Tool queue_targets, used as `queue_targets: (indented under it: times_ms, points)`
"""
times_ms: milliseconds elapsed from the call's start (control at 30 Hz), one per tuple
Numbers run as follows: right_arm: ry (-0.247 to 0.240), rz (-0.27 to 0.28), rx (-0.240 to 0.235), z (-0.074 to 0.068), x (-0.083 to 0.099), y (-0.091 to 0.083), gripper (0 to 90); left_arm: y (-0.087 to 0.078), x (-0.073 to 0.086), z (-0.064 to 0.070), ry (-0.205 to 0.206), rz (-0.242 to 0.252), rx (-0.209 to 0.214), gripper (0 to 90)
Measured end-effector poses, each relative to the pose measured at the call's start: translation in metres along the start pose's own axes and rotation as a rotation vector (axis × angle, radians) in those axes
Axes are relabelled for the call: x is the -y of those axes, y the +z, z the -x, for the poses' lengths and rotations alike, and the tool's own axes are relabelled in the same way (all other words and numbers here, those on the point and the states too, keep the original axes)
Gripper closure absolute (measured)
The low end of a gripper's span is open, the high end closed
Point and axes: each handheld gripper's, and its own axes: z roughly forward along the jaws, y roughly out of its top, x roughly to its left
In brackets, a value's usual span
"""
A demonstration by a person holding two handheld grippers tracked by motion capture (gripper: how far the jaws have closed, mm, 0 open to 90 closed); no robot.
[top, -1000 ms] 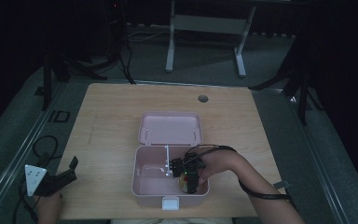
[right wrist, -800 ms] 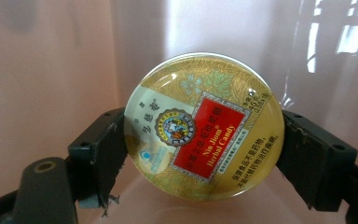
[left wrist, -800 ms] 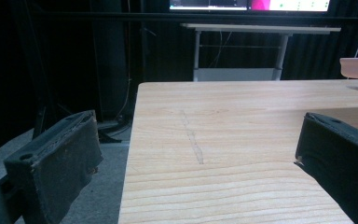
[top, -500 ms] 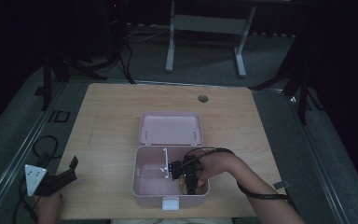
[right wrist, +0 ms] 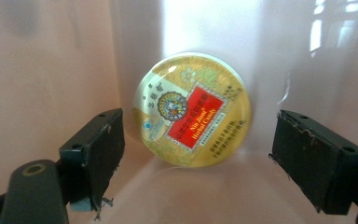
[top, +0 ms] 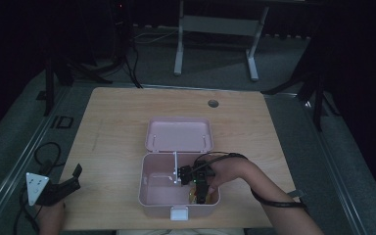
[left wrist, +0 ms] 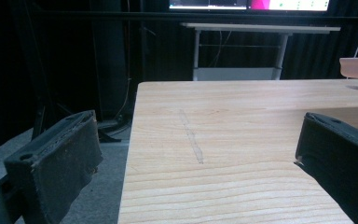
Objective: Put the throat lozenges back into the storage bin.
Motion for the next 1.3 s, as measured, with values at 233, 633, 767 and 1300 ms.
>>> queue_targets:
  times_ms: [233, 633, 767, 1300]
  points:
    - [-0.005, 0.168, 0.020, -0.005, 0.020, -0.046, 12.5, 0.000, 0.000, 0.000, -0.001, 0.000, -0.001, 0.4]
    - [0.099, 0.379, 0.162, -0.002, 0.080, -0.091, 12.6, 0.000, 0.000, 0.000, 0.004, 0.001, -0.003, 0.4]
    - [0.163, 0.429, 0.199, 0.002, 0.112, -0.092, 12.6, 0.000, 0.000, 0.000, 0.003, 0.000, -0.002, 0.4]
    - [0.373, 0.566, 0.274, 0.031, 0.174, -0.025, 12.2, 0.000, 0.000, 0.000, 0.004, -0.002, -0.003, 0.4]
